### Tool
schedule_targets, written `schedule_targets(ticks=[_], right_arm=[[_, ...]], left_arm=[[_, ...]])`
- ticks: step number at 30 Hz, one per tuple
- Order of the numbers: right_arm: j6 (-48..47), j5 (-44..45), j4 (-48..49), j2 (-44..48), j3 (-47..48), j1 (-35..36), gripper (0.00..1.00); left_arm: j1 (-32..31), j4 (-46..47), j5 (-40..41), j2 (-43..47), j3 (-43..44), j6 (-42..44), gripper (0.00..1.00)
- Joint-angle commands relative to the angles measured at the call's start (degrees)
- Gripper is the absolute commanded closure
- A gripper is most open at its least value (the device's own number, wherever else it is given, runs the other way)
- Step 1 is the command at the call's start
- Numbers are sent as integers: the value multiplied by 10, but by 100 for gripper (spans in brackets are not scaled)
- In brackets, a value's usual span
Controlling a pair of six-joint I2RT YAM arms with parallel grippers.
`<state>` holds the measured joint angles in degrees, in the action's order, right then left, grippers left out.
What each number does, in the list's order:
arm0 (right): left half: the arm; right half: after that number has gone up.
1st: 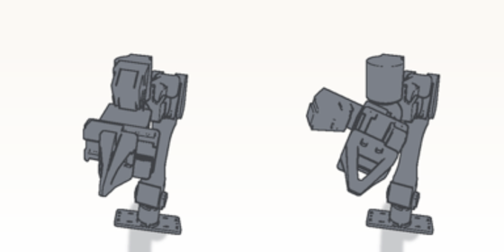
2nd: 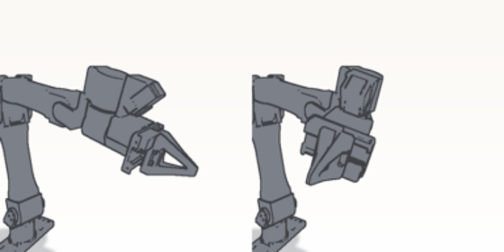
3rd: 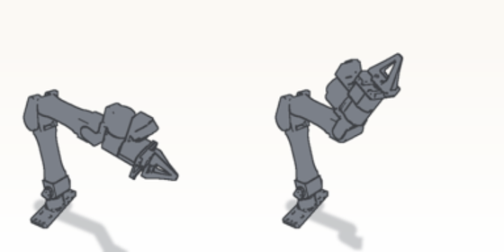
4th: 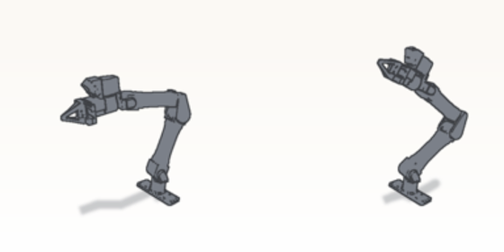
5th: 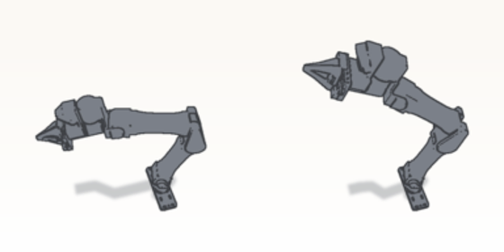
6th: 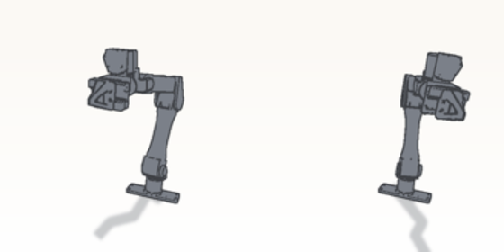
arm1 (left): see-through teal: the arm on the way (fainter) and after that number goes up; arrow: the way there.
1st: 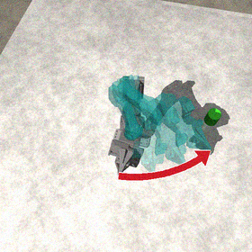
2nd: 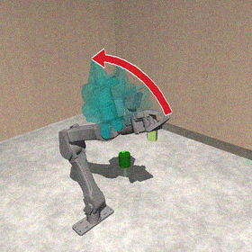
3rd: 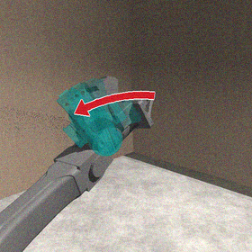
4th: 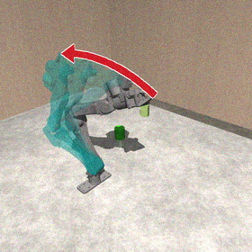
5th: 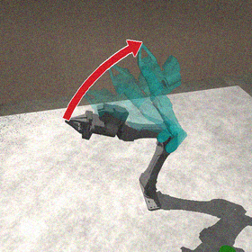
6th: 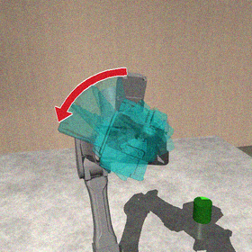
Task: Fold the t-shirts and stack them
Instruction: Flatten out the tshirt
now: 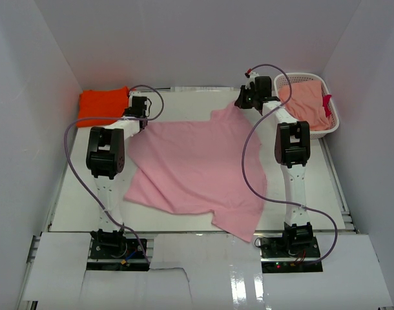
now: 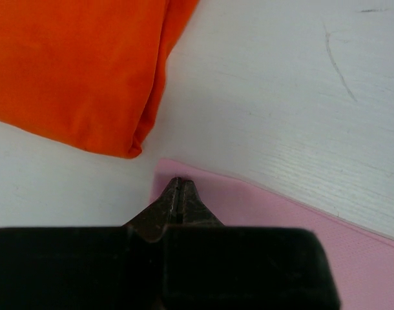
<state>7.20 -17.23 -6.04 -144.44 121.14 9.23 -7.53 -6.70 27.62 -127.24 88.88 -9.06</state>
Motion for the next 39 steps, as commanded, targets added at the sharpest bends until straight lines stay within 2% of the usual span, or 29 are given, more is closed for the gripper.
schedule_targets(ticks=[1, 17, 19, 23, 26, 32, 34, 37, 39], right_arm=[[-13, 13, 4, -8, 30, -8, 92], [-25, 27, 7, -27, 73, -18, 91], [-29, 24, 11, -24, 74, -19, 87], [-33, -1, 53, 0, 50, -19, 59], [-33, -5, 83, 19, 23, -19, 48], [-40, -1, 61, 37, 69, -19, 45], [-33, 0, 12, 52, 84, -18, 46], [-18, 5, -46, 107, 60, -12, 44], [2, -2, -68, 171, -5, -4, 43]], left_arm=[[10, -8, -22, -21, 15, -8, 98], [12, -6, -33, -35, 36, -11, 94], [12, -6, -34, -32, 34, -15, 93], [12, 3, -37, -17, 20, -23, 89], [12, 12, -37, -7, 11, -31, 86], [11, 34, -26, 47, 6, -34, 84], [9, 10, -24, 80, 24, -34, 83], [1, -39, -52, 139, 32, -57, 80], [-8, -79, -79, 172, 24, -79, 78]])
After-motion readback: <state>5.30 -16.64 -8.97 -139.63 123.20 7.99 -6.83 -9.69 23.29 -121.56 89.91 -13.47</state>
